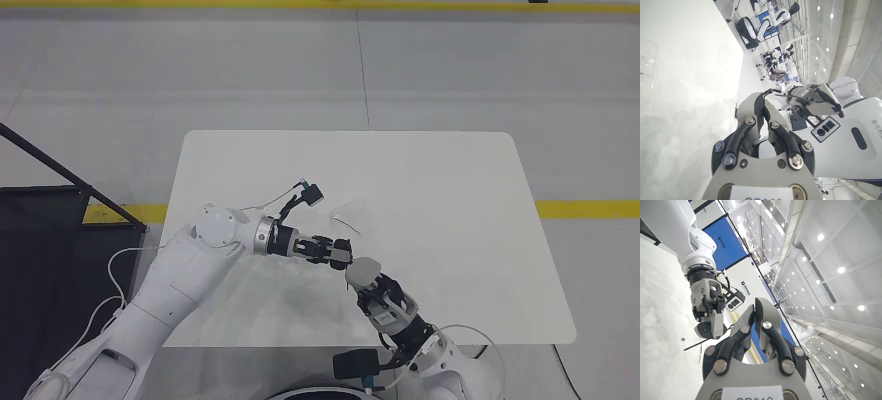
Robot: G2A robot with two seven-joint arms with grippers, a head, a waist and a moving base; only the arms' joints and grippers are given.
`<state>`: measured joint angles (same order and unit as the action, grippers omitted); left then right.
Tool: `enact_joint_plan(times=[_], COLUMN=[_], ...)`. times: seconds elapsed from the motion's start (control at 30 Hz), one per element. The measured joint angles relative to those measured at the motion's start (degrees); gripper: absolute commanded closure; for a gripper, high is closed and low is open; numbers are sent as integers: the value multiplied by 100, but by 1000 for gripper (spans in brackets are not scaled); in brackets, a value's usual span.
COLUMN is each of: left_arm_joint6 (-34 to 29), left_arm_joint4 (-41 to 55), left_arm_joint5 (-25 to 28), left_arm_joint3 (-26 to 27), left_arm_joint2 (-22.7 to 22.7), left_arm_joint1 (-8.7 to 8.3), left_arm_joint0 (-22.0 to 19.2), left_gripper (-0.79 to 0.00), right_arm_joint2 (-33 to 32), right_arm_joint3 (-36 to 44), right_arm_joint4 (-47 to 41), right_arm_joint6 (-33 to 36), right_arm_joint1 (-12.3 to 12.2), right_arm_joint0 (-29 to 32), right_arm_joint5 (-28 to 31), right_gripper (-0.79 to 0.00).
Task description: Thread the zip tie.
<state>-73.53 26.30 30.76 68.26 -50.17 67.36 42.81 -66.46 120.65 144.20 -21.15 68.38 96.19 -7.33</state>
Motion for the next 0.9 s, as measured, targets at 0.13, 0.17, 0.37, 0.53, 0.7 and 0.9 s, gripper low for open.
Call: enact_joint_plan(times=[0.13, 0.17, 0.37, 0.53, 0.7, 0.9], left_arm_joint6=[0, 0, 0, 0, 0, 0], left_arm_joint4=[0, 0, 0, 0, 0, 0], left_arm_joint5=[0, 0, 0, 0, 0, 0], left_arm_joint3=[0, 0, 0, 0, 0, 0], left_arm_joint2=[0, 0, 0, 0, 0, 0], left_arm_joint1=[0, 0, 0, 0, 0, 0], left_arm_joint0=[0, 0, 0, 0, 0, 0], left_gripper=[0, 0, 0, 0, 0, 0], right_arm_joint2=[3, 6, 8, 5, 13, 54], right_arm_joint3=[-5, -4, -9, -16, -34, -42], right_arm_joint4=[7, 14, 2, -3, 24, 172], right_arm_joint6=[81, 90, 101, 117, 153, 237], right_arm_joint1=[2, 2, 0, -3, -4, -6], right_arm_joint0=[-13, -14, -13, -28, -48, -91], right_arm_joint5=[-10, -14, -36, -8, 24, 136], right_gripper=[0, 0, 0, 0, 0, 0])
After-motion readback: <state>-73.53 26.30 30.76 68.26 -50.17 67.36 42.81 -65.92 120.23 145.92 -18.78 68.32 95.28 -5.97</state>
